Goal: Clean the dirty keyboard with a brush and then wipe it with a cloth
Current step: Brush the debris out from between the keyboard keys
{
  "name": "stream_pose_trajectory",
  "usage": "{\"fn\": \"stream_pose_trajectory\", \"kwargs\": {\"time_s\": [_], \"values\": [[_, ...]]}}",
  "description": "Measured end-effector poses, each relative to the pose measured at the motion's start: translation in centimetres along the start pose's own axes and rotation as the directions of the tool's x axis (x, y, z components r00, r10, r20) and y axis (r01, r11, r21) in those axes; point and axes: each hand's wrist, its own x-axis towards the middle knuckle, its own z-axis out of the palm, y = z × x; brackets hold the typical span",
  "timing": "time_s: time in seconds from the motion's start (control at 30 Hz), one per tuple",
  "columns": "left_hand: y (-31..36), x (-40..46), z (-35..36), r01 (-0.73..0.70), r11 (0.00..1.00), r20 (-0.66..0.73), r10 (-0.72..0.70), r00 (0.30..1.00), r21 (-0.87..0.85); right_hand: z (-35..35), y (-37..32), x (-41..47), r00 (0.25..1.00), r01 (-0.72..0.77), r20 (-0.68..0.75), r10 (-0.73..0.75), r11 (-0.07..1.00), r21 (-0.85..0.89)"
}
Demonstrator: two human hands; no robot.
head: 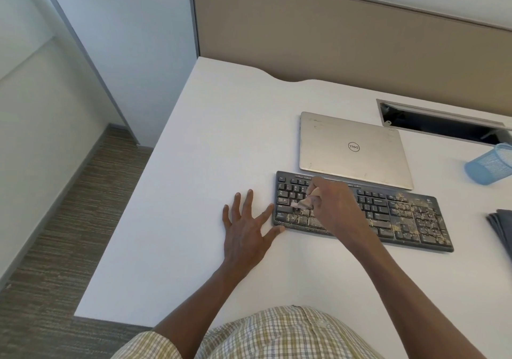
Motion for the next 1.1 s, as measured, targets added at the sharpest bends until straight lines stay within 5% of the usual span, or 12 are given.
{"fn": "stream_pose_trajectory", "kwargs": {"time_s": [0.13,0.27,0.7,1.1], "values": [[0.1,0.0,-0.1,0.006,1.0,0.013,-0.005,1.0,-0.009,0.0,0.4,0.1,0.962,-0.165,-0.168,0.214,0.95,0.266],[0.1,0.0,-0.3,0.02,0.999,0.044,-0.019,0.999,-0.03,1.5,0.2,0.1,0.925,-0.233,-0.225,0.305,0.926,0.298],[0.3,0.1,-0.6,0.03,0.999,0.052,-0.028,0.998,-0.04,1.5,-0.1,0.1,0.942,-0.276,-0.126,0.311,0.931,0.24],[0.2,0.0,-0.5,0.02,0.999,0.055,-0.018,0.998,-0.042,1.8,0.4,0.2,0.924,-0.254,-0.206,0.321,0.921,0.295]]}}
